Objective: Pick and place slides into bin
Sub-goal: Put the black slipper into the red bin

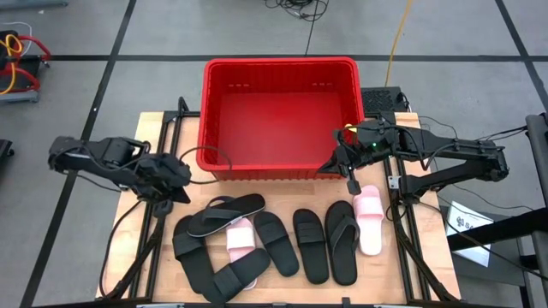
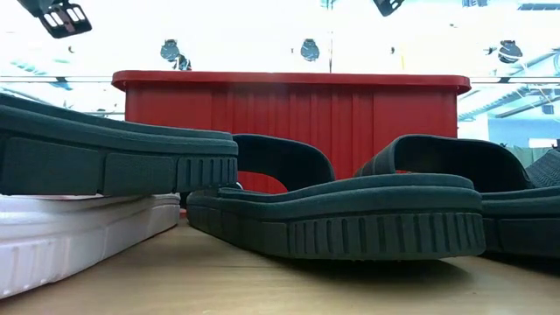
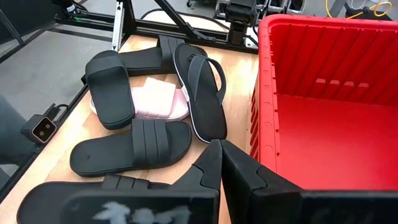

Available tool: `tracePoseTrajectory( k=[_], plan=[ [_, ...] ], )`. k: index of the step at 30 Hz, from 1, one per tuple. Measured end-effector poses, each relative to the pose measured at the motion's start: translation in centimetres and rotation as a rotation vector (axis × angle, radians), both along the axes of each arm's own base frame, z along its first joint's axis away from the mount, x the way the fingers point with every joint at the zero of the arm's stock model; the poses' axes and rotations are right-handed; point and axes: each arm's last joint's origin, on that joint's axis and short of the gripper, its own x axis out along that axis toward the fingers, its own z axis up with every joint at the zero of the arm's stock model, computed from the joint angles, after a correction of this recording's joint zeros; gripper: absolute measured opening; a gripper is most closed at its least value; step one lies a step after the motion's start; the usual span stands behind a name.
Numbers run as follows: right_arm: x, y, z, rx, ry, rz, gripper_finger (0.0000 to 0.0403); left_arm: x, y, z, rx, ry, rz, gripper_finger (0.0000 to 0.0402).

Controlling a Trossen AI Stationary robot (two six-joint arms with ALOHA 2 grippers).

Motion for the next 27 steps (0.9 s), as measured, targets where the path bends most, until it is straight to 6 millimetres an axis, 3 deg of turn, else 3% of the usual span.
tracePoseTrajectory(
  k=[8, 19, 27],
  plan=[
    [0.0, 0.0, 0.0, 0.007, 0.001, -0.004, 0.0000, 1.1, -0.5, -0.6, -0.016, 0.097, 0.145, 0.0032],
    [0.0, 0.0, 0.0, -0.013, -0.008, 0.008, 0.0000, 3.1, -1.8, -2.0, 0.110, 0.144, -0.001, 0.0113],
    [0.2, 0.0, 0.3, -0.035, -0.043, 0.018, 0.0000, 4.3, -3.3, -3.2, 0.207, 0.177, -0.166, 0.0127]
  ],
)
